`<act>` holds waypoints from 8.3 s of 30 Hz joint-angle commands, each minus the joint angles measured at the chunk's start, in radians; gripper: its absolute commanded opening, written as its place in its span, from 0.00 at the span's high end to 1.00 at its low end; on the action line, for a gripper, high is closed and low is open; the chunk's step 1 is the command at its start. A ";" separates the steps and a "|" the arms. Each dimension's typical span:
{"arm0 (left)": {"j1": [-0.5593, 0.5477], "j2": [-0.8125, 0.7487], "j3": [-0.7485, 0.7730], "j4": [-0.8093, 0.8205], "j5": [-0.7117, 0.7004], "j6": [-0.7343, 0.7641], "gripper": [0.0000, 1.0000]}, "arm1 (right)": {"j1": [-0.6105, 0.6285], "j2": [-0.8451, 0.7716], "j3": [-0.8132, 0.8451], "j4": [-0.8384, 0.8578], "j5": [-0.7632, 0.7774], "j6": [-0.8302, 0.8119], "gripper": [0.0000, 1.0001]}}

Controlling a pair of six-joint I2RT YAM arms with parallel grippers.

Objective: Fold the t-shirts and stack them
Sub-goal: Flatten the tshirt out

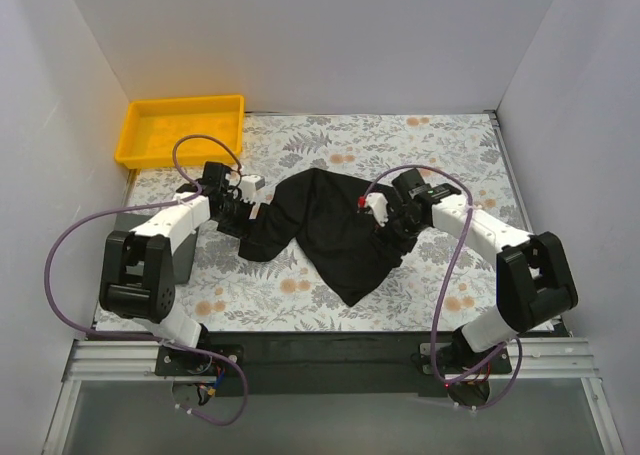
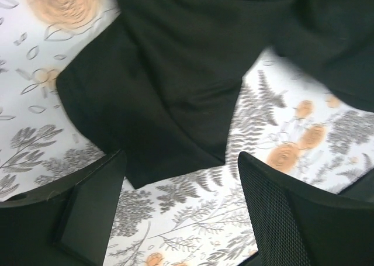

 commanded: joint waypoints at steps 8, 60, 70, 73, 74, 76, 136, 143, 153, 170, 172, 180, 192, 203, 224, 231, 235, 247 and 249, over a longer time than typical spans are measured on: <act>-0.015 0.089 0.002 0.032 -0.170 0.000 0.37 | 0.202 0.125 0.006 0.122 0.136 0.017 0.27; -0.061 -0.150 0.061 -0.337 0.099 0.228 0.42 | -0.003 0.069 -0.175 0.106 0.287 -0.210 0.68; -0.095 -0.286 -0.090 -0.271 0.102 0.791 0.51 | 0.006 -0.015 -0.132 0.045 0.273 -0.175 0.99; -0.096 -0.250 -0.082 -0.268 0.105 0.837 0.51 | 0.004 -0.052 -0.097 0.027 0.267 -0.152 0.99; -0.096 -0.234 -0.062 -0.283 0.114 0.851 0.51 | 0.006 -0.058 -0.089 0.014 0.262 -0.147 0.99; -0.098 -0.205 -0.059 -0.323 0.123 0.911 0.51 | 0.006 -0.068 -0.072 0.004 0.259 -0.139 0.99; 0.077 -0.177 0.203 -0.137 0.462 -0.495 1.00 | -0.267 -0.146 0.256 -0.056 0.311 -0.287 0.99; 0.088 -0.237 0.511 -0.009 0.320 -0.876 1.00 | -0.278 -0.140 0.587 -0.043 0.293 -0.245 0.99; 0.088 -0.458 0.679 0.136 0.124 -0.864 1.00 | -0.280 -0.310 0.779 0.069 0.323 -0.202 0.99; 0.088 -0.569 0.756 0.332 -0.087 -0.872 1.00 | -0.280 -0.434 0.816 0.307 0.356 -0.237 0.99; 0.088 -0.546 0.757 0.307 -0.117 -0.855 1.00 | -0.280 -0.436 0.772 0.315 0.353 -0.245 0.99; 0.088 -0.441 0.802 0.270 -0.151 -0.873 1.00 | -0.280 -0.362 0.777 0.382 0.342 -0.224 0.99; 0.088 -0.573 0.794 0.292 -0.150 -0.841 1.00 | -0.280 -0.462 0.785 0.389 0.328 -0.202 0.99; 0.088 -0.757 0.821 0.270 -0.162 -0.780 1.00 | -0.280 -0.635 0.782 0.422 0.316 -0.201 0.99; 0.089 -0.604 0.609 0.241 -0.245 -0.741 1.00 | -0.280 -0.603 0.304 0.585 0.170 -0.274 0.99; 0.088 -0.499 0.213 0.442 -0.176 -0.798 1.00 | -0.280 -0.520 -0.035 0.744 0.135 -0.331 0.99; 0.086 -0.322 0.101 0.590 -0.191 -0.822 1.00 | -0.280 -0.347 -0.100 0.827 0.130 -0.360 0.99; 0.066 0.315 0.390 0.713 -0.240 -0.799 1.00 | -0.284 0.193 0.059 0.889 0.182 -0.446 0.99; 0.066 0.345 0.409 0.715 -0.248 -0.804 1.00 | -0.284 0.242 0.104 0.889 0.187 -0.454 0.99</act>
